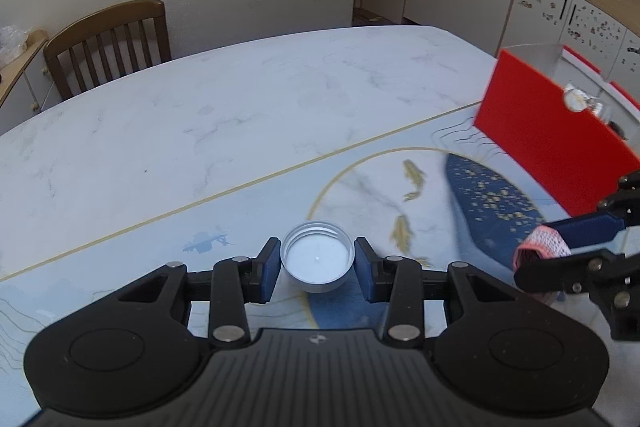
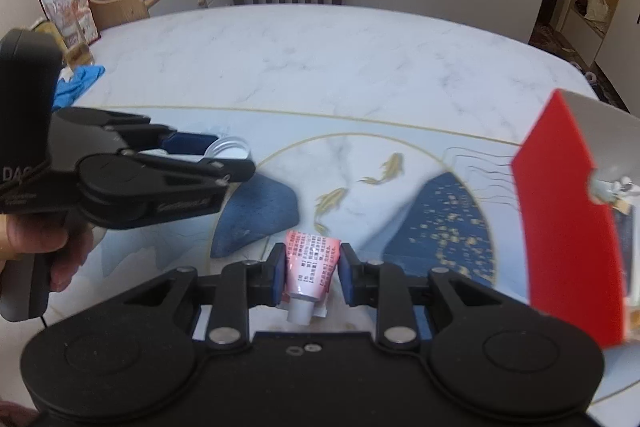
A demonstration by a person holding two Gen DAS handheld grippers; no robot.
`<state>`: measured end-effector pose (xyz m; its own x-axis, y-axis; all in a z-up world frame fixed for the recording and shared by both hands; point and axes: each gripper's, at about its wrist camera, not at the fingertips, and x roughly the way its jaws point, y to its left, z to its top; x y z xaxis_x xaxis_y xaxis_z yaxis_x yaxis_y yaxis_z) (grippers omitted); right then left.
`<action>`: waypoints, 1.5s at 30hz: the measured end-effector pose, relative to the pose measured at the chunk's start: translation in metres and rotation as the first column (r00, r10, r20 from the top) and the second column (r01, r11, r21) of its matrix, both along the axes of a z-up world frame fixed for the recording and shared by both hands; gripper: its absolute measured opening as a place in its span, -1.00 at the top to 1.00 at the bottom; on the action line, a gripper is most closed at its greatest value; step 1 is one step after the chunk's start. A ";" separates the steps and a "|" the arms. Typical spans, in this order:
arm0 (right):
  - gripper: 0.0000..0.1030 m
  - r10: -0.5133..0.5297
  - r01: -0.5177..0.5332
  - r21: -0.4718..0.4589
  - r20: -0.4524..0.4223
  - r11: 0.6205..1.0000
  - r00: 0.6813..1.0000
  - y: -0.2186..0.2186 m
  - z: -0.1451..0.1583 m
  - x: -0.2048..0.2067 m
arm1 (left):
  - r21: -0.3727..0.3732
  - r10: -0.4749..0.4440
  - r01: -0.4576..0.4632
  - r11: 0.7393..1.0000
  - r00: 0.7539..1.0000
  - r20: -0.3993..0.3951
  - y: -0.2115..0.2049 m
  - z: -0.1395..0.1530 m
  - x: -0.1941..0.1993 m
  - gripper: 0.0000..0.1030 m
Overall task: Organize objects
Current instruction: 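Carry the metal lid and pink tube over the red box with both tools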
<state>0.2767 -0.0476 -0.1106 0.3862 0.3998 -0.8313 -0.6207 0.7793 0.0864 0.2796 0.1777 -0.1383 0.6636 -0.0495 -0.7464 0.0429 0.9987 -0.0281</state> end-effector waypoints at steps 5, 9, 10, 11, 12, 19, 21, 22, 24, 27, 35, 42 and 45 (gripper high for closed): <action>0.49 -0.010 0.010 0.023 0.025 1.000 1.000 -0.028 0.021 -0.007 | -0.026 -0.033 0.033 0.999 0.999 0.002 -0.021 0.021 -0.012 0.27; 0.49 -0.024 0.023 0.035 0.047 0.999 0.999 -0.050 0.035 -0.009 | -0.049 -0.061 0.062 0.997 0.998 0.015 -0.042 0.037 -0.019 0.27; 0.49 -0.027 0.025 0.039 0.048 0.999 0.998 -0.056 0.038 -0.009 | -0.051 -0.069 0.070 0.996 0.997 0.021 -0.048 0.042 -0.021 0.27; 0.49 -0.029 0.027 0.041 0.050 0.999 0.998 -0.062 0.041 -0.008 | -0.053 -0.075 0.076 0.996 0.997 0.026 -0.054 0.046 -0.022 0.27; 0.49 -0.031 0.029 0.040 0.055 0.999 0.998 -0.068 0.044 -0.007 | -0.056 -0.080 0.082 0.995 0.996 0.031 -0.060 0.050 -0.023 0.27; 0.49 -0.054 0.049 0.055 0.100 0.997 0.994 -0.112 0.066 0.002 | -0.075 -0.126 0.129 0.989 0.991 0.050 -0.108 0.073 -0.022 0.27; 0.49 -0.069 0.063 0.067 0.100 0.996 0.993 -0.126 0.070 0.007 | -0.076 -0.139 0.143 0.987 0.989 0.056 -0.122 0.078 -0.020 0.27; 0.49 -0.074 0.067 0.075 0.099 0.995 0.992 -0.133 0.071 0.009 | -0.078 -0.146 0.150 0.986 0.988 0.059 -0.130 0.080 -0.018 0.27; 0.49 -0.083 0.074 0.082 0.104 0.994 0.991 -0.147 0.074 0.014 | -0.078 -0.159 0.164 0.983 0.985 0.063 -0.145 0.084 -0.013 0.27; 0.49 -0.094 0.084 0.091 0.109 0.992 0.990 -0.169 0.076 0.021 | -0.068 -0.182 0.187 0.980 0.981 0.066 -0.169 0.088 -0.007 0.27; 0.49 -0.152 0.138 0.112 0.126 0.984 0.980 -0.227 0.078 0.046 | -0.037 -0.233 0.236 0.971 0.969 0.077 -0.226 0.097 0.019 0.27; 0.49 -0.195 0.179 0.116 0.145 0.977 0.970 -0.270 0.074 0.074 | 0.017 -0.279 0.279 0.960 0.957 0.074 -0.272 0.094 0.048 0.27; 0.49 -0.217 0.201 0.114 0.152 0.973 0.964 -0.285 0.070 0.088 | 0.033 -0.290 0.288 0.957 0.955 0.057 -0.287 0.090 0.064 0.27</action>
<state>0.3648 -0.3326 -0.0402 0.5963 0.3712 -0.7118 -0.4565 0.8861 0.0797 0.3437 -0.1095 -0.0487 0.6678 -0.2284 -0.7084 0.3305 0.9438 0.0073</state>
